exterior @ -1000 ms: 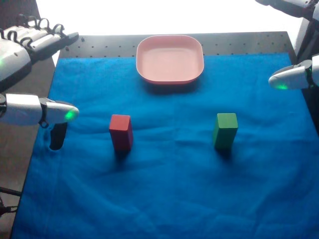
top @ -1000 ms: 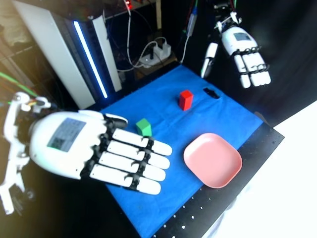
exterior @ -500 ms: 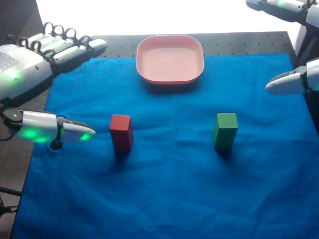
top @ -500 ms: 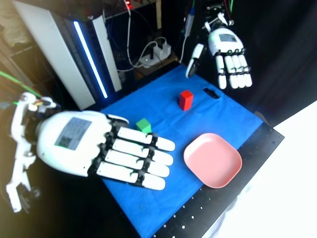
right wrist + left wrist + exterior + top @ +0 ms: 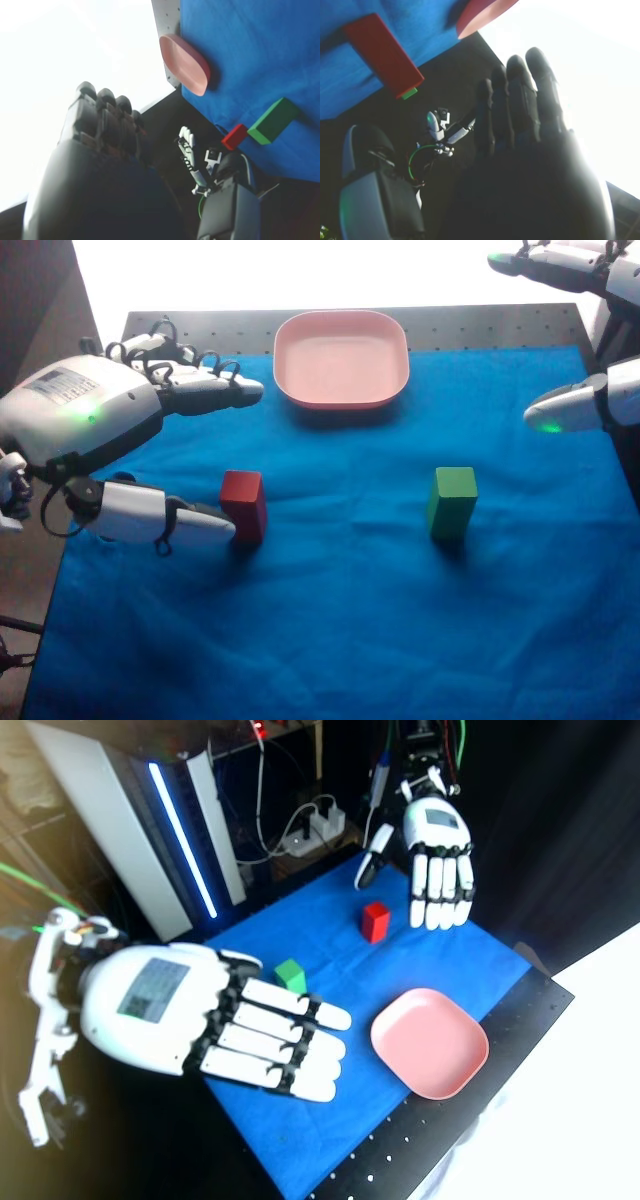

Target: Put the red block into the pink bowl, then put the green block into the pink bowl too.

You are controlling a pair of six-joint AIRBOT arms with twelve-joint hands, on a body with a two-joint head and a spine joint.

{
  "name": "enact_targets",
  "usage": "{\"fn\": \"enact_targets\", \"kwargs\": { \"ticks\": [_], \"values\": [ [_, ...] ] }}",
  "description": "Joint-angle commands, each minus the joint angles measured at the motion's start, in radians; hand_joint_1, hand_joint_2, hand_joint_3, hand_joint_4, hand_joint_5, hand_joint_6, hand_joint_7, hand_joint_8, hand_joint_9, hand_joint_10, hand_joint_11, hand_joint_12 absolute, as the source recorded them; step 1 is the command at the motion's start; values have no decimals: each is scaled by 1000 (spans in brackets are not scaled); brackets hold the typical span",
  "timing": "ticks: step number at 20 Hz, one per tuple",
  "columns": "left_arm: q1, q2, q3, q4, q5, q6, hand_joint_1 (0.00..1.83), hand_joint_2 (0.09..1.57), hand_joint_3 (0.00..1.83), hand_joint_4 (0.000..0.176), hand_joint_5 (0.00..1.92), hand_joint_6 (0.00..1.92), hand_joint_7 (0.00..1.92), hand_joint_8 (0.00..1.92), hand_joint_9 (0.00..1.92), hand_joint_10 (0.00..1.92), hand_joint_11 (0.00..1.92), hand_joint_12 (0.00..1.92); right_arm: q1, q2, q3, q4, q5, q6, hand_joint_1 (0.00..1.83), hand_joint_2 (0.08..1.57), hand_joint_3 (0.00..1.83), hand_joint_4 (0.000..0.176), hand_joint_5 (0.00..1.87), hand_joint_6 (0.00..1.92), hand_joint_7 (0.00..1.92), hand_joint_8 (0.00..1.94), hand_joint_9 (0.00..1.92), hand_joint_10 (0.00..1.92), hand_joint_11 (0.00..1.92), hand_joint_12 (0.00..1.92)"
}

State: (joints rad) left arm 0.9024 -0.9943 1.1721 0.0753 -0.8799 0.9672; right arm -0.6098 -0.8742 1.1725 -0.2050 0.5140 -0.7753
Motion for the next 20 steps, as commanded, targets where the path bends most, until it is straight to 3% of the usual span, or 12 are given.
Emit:
{"fn": "enact_targets", "kwargs": {
  "ticks": [1, 2, 4, 6, 8, 11, 13, 14, 15, 17, 19, 20],
  "values": [
    [-12, -9, 8, -18, -117, -13, 618, 900, 2, 0, 430, 12, 470, 14, 447, 14, 0, 774, 10, -2, 6, 18, 109, 0, 449, 886, 0, 42, 85, 6, 129, 9, 89, 6, 0, 604],
    [-12, -18, 15, -20, -117, -22, 636, 909, 3, 0, 466, 17, 510, 19, 486, 22, 0, 818, 10, -3, 6, 18, 109, 0, 434, 889, 0, 53, 68, 1, 116, 4, 93, 6, 0, 629],
    [-11, -34, 24, -27, -115, -29, 634, 903, 0, 0, 509, 11, 569, 12, 540, 17, 0, 914, 10, -5, 6, 18, 109, 0, 457, 879, 0, 81, 59, 0, 85, 4, 49, 4, 0, 317],
    [-9, -50, 31, -40, -115, -29, 664, 918, 0, 0, 571, 20, 634, 18, 596, 24, 47, 980, 10, -6, 6, 18, 109, 0, 430, 866, 0, 104, 56, 0, 89, 2, 65, 5, 0, 347],
    [2, -63, 34, -59, -123, -30, 703, 922, 0, 0, 632, 16, 701, 14, 663, 24, 121, 1013, 10, -6, 6, 18, 109, 0, 437, 844, 0, 96, 70, 2, 112, 4, 79, 6, 0, 378],
    [14, -79, 41, -74, -129, -41, 734, 914, 0, 0, 673, 10, 752, 8, 712, 17, 100, 1041, 10, -6, 6, 19, 109, 0, 486, 860, 3, 52, 98, 1, 137, 1, 108, 5, 0, 426],
    [21, -84, 47, -74, -126, -55, 798, 905, 0, 0, 688, 13, 761, 9, 713, 14, 76, 1047, 10, -6, 6, 19, 109, 0, 450, 858, 1, 71, 76, 1, 113, 2, 90, 3, 0, 314],
    [24, -85, 47, -74, -125, -57, 811, 909, 0, 0, 702, 18, 774, 14, 722, 17, 81, 1049, 10, -6, 6, 19, 109, 0, 459, 861, 1, 61, 76, 2, 128, 4, 97, 4, 0, 357],
    [27, -87, 48, -74, -125, -58, 821, 912, 0, 0, 705, 19, 779, 15, 730, 20, 105, 1063, 10, -6, 6, 20, 109, 0, 419, 863, 2, 71, 59, 0, 130, 2, 93, 2, 0, 309],
    [28, -95, 51, -74, -125, -67, 906, 932, 4, 0, 763, 34, 829, 25, 781, 33, 145, 1135, 10, -6, 6, 20, 109, 0, 450, 886, 4, 34, 99, 4, 165, 2, 101, 1, 0, 204],
    [29, -104, 55, -71, -124, -73, 1002, 950, 3, 0, 853, 62, 919, 46, 858, 54, 273, 1119, 10, -6, 6, 20, 109, 0, 419, 900, 6, 19, 97, 1, 159, 0, 102, 1, 0, 158],
    [29, -108, 57, -68, -124, -81, 997, 947, 1, 0, 941, 94, 1016, 72, 956, 86, 417, 1118, 10, -6, 6, 20, 109, 0, 387, 885, 0, 32, 102, 3, 164, 2, 103, 1, 0, 154]
  ]
}}
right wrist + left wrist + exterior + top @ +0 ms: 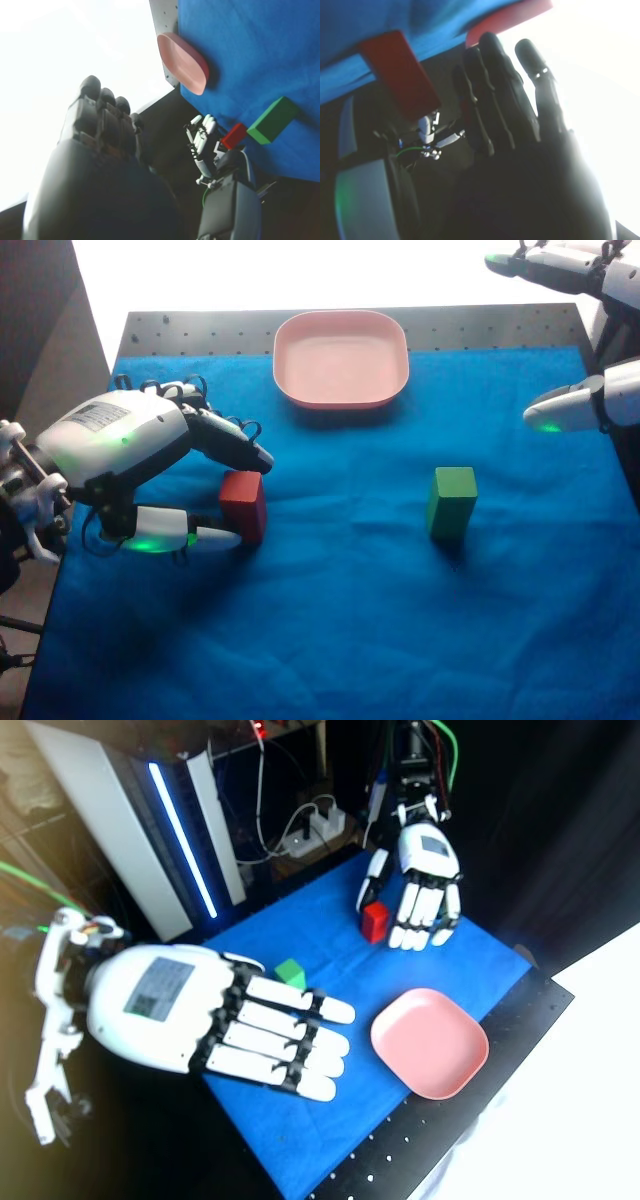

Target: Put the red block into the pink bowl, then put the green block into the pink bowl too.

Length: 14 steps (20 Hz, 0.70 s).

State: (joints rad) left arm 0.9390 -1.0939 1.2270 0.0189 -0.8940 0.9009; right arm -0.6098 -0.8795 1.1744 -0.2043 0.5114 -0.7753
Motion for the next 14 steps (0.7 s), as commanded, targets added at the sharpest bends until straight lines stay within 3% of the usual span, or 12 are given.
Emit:
{"fn": "enact_targets", "kwargs": {
  "ticks": [1, 2, 3, 4, 5, 7, 8, 9, 10, 11, 13, 14],
  "values": [
    [-7, -12, 6, -6, -111, -25, 1006, 953, 2, 0, 982, 109, 1057, 83, 999, 100, 473, 1132, 10, 0, 4, 19, 112, 0, 437, 877, 0, 17, 136, 15, 195, 13, 125, 9, 0, 147],
    [-7, -14, 7, -4, -111, -31, 1126, 1028, 4, 0, 1089, 619, 1121, 86, 1080, 154, 548, 1299, 10, 0, 4, 19, 112, 0, 424, 877, 0, 34, 134, 7, 190, 5, 115, 3, 0, 81],
    [-7, -15, 8, -3, -112, -32, 1142, 1063, 0, 0, 1064, 804, 1174, 149, 984, 874, 694, 1625, 10, 0, 4, 19, 112, 0, 404, 876, 0, 47, 110, 2, 173, 2, 97, 1, 0, 16],
    [-7, -15, 8, -3, -112, -33, 1134, 1056, 0, 0, 1093, 792, 1096, 794, 1059, 1546, 1008, 1862, 10, 0, 4, 19, 112, 0, 436, 874, 0, 56, 112, 3, 167, 0, 75, 0, 0, 2],
    [-7, -17, 9, -1, -112, -36, 1151, 1051, 0, 0, 1111, 771, 1016, 1293, 1117, 1840, 1179, 1909, 10, 0, 4, 19, 112, 0, 445, 865, 0, 61, 117, 5, 165, 0, 68, 0, 0, 0],
    [-7, -18, 10, 1, -112, -38, 1177, 1048, 0, 0, 1125, 750, 1157, 1830, 1381, 1916, 1472, 1921, 10, 0, 5, 20, 112, 0, 437, 859, 0, 52, 123, 6, 180, 5, 80, 5, 0, 0],
    [-7, -19, 10, 3, -113, -40, 1185, 1045, 0, 0, 1134, 737, 1193, 1903, 1402, 1920, 1515, 1921, 10, 0, 5, 20, 112, 0, 423, 872, 0, 50, 114, 2, 172, 2, 73, 2, 0, 0],
    [-7, -19, 10, 3, -116, -42, 1189, 1044, 0, 0, 1136, 732, 1190, 1917, 1411, 1921, 1530, 1921, 10, 0, 5, 20, 112, 0, 438, 861, 0, 57, 124, 6, 185, 6, 87, 7, 0, 0],
    [-7, -19, 10, 3, -118, -45, 1187, 1049, 1, 0, 1122, 755, 984, 1795, 1139, 1921, 1235, 1921, 10, 0, 5, 20, 112, 0, 408, 872, 0, 39, 117, 2, 199, 11, 113, 17, 0, 0],
    [-7, -19, 11, 4, -119, -45, 1247, 1107, 2, 0, 1058, 663, 944, 1448, 1018, 1801, 1039, 1921, 10, 0, 5, 20, 112, 0, 422, 869, 0, 41, 117, 2, 195, 7, 107, 13, 0, 0],
    [-8, -17, 12, 4, -120, -45, 1188, 1057, 0, 0, 1106, 774, 977, 1576, 1046, 1859, 1094, 1921, 10, 0, 5, 20, 112, 0, 441, 872, 0, 46, 110, 0, 172, 0, 81, 1, 0, 0],
    [-8, -16, 12, 4, -120, -45, 1184, 1061, 1, 0, 1092, 803, 976, 1432, 996, 1751, 975, 1921, 10, 0, 5, 20, 112, 0, 423, 875, 2, 47, 108, 0, 180, 3, 103, 9, 32, 15]
  ]
}}
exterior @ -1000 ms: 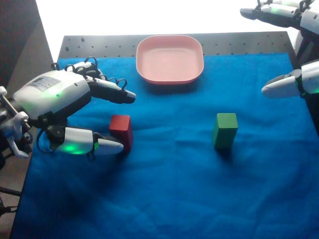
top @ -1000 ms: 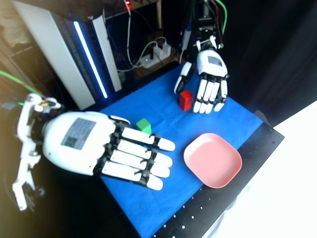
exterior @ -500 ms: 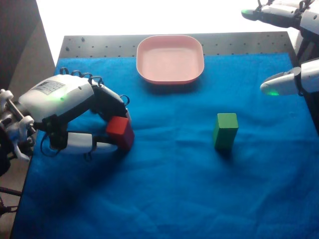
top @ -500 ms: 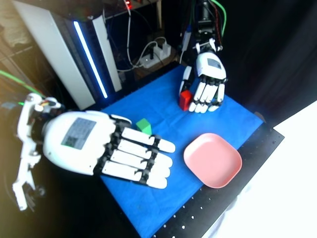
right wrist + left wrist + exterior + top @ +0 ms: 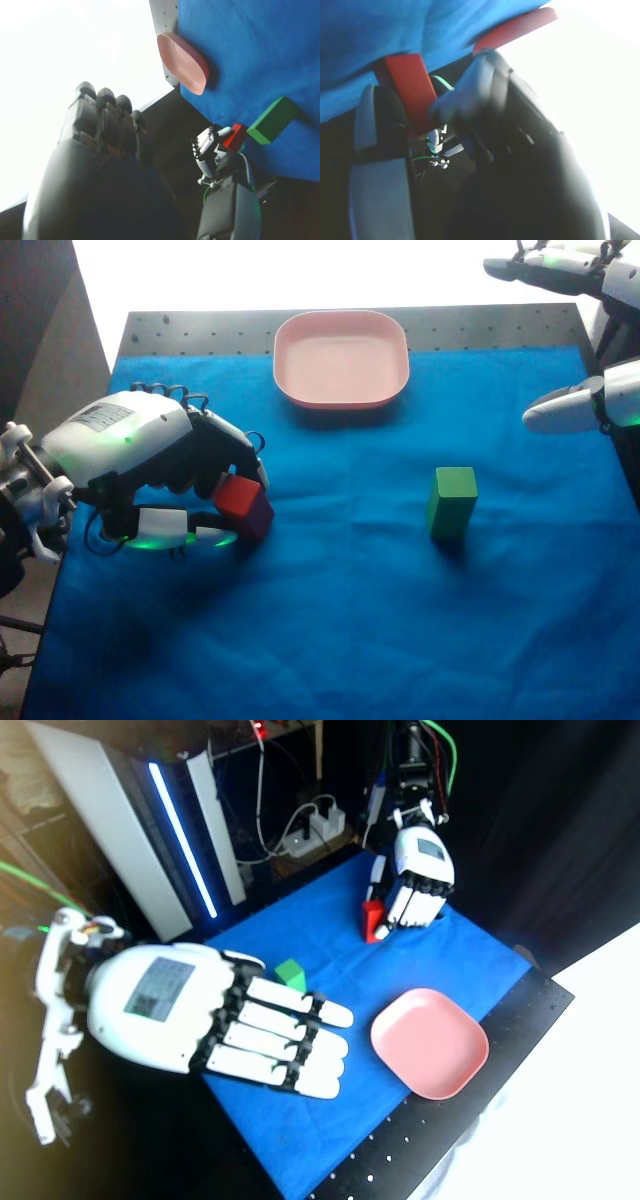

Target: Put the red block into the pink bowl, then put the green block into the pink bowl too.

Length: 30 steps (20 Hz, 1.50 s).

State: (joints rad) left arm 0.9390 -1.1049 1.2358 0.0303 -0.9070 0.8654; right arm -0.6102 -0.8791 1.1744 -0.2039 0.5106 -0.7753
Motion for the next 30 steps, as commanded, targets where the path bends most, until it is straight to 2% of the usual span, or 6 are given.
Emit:
{"fn": "enact_targets", "kwargs": {
  "ticks": [1, 8, 14, 21, 27, 30],
  "values": [
    [-9, -3, 4, -7, -107, -10, 1267, 1104, 0, 0, 1032, 683, 1002, 1237, 925, 1483, 776, 1795, 10, -1, 5, 19, 113, 0, 423, 883, 4, 24, 104, 0, 181, 3, 119, 14, 48, 26],
    [-98, 20, 30, 41, -58, -10, 1268, 1101, 0, 0, 989, 771, 1047, 1125, 921, 1074, 570, 1621, 10, -8, 7, 19, 113, 0, 469, 876, 1, 27, 94, 0, 145, 0, 145, 8, 0, 524],
    [-172, 27, 73, 41, -31, -10, 1145, 1089, 0, 0, 1037, 889, 985, 1310, 973, 1559, 821, 1908, 10, -15, 11, 19, 113, 0, 567, 888, 4, 45, 98, 2, 107, 0, 31, 0, 0, 3],
    [-273, 5, 141, 43, 32, -7, 1242, 1105, 1, 0, 1003, 799, 1013, 1139, 904, 1213, 702, 1669, 10, -28, 15, 19, 113, 0, 432, 914, 10, 31, 62, 8, 97, 10, 47, 11, 0, 0],
    [-369, -29, 192, 45, 72, 13, 1239, 1073, 0, 0, 1017, 844, 1134, 854, 1117, 738, 903, 1314, 10, -47, 21, 18, 113, 0, 466, 886, 0, 15, 38, 0, 104, 6, 92, 18, 12, 13],
    [-401, -52, 222, 47, 88, 14, 1120, 1069, 0, 0, 1080, 829, 1316, 176, 1283, 414, 962, 1210, 11, -69, 31, 14, 113, 0, 421, 891, 0, 20, 17, 4, 90, 3, 57, 2, 5, 5]
  ]
}}
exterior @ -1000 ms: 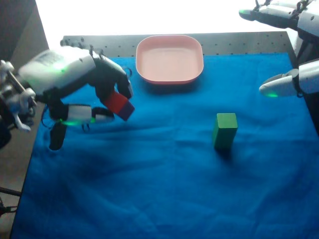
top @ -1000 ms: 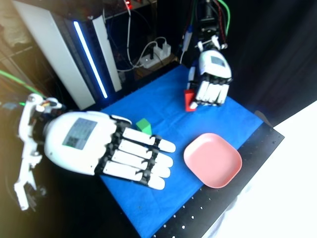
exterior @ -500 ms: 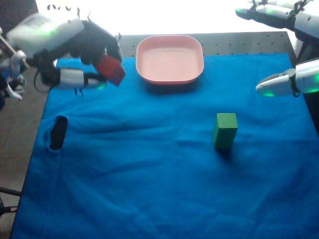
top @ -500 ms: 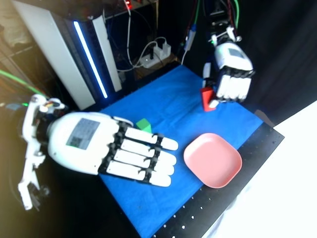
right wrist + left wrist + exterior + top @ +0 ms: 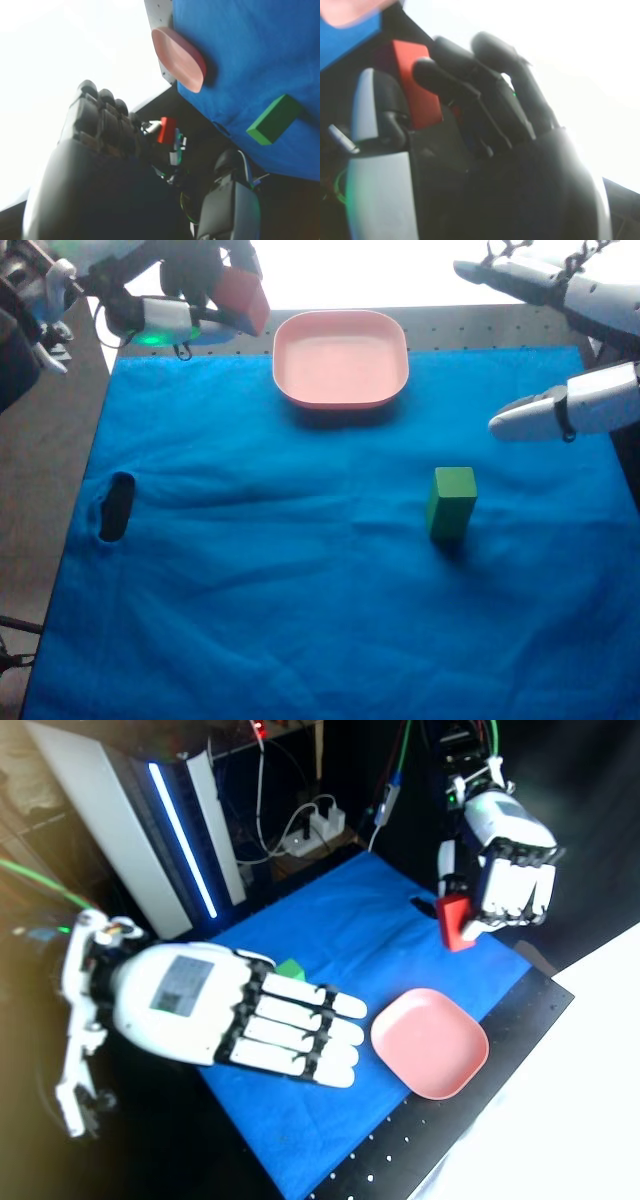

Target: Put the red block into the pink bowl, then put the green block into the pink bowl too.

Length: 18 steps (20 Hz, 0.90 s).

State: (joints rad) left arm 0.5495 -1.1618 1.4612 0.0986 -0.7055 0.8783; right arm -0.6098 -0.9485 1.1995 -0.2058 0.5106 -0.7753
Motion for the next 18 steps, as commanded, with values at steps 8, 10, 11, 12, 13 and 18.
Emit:
{"fn": "enact_targets", "kwargs": {
  "ticks": [8, 10, 11, 12, 13, 18],
  "values": [
    [-81, -55, 56, 21, -61, 0, 1123, 1055, 0, 0, 1111, 779, 1154, 1166, 1208, 1624, 1183, 1897, 10, -50, 24, -9, 113, 1, 246, 883, 8, 68, 0, 0, 53, 12, 63, 2, 9, 248],
    [-85, -73, 72, 23, -61, 0, 1122, 1072, 0, 0, 1075, 833, 1099, 841, 1081, 1232, 957, 1686, 10, -62, 30, -9, 113, 1, 253, 881, 0, 34, 25, 1, 115, 4, 103, 4, 0, 536],
    [-88, -82, 81, 23, -62, 0, 1105, 1066, 0, 0, 1085, 815, 1174, 846, 1157, 1331, 1090, 1805, 10, -71, 34, -12, 113, 1, 245, 878, 0, 16, 34, 2, 125, 4, 122, 8, 0, 626],
    [-91, -91, 90, 23, -62, 0, 1112, 1059, 0, 0, 1103, 783, 1244, 911, 1254, 1462, 1213, 1898, 10, -77, 37, -16, 113, 1, 242, 877, 0, 24, 37, 1, 126, 1, 118, 3, 0, 618],
    [-94, -102, 100, 23, -62, 0, 1112, 1059, 0, 0, 1103, 783, 1244, 911, 1254, 1462, 1213, 1898, 10, -83, 39, -17, 113, 1, 242, 877, 0, 24, 37, 1, 126, 1, 118, 3, 0, 618],
    [-96, -141, 142, 23, -54, -19, 1145, 1051, 0, 0, 1121, 749, 1224, 1441, 1322, 1690, 1335, 1921, 10, -102, 48, -28, 114, 1, 280, 888, 1, 54, 28, 0, 135, 3, 107, 6, 0, 583]
  ]
}}
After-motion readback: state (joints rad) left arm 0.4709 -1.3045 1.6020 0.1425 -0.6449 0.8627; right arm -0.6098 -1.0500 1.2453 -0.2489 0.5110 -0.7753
